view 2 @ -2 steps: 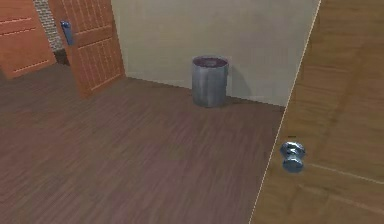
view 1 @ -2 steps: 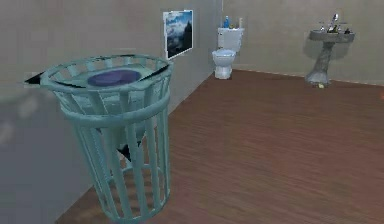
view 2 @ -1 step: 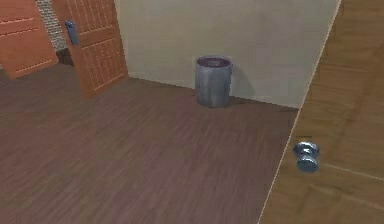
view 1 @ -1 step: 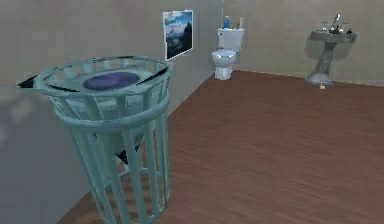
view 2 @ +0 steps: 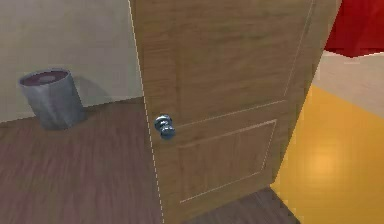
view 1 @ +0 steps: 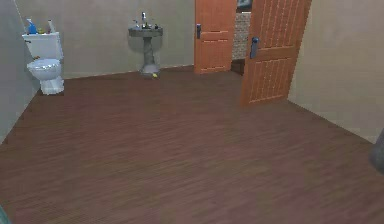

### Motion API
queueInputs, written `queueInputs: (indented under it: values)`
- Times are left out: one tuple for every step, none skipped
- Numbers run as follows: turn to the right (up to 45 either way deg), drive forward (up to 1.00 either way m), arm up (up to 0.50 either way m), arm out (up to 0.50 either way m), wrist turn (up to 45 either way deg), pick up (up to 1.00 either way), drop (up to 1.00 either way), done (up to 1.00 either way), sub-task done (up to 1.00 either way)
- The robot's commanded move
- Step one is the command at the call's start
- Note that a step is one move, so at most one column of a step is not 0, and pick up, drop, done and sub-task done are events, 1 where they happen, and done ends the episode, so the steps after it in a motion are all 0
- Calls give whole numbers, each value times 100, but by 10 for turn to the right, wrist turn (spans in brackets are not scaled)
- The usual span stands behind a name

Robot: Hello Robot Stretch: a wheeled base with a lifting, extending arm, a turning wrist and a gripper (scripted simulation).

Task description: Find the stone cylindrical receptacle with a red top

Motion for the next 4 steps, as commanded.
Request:
queueInputs:
  values:
    - [90,0,0,0,0,0,0,0,0]
    - [0,50,0,0,0,0,0,0,0]
    - [450,0,0,0,0,0,0,0,0]
    - [90,0,0,0,0,0,0,0,0]
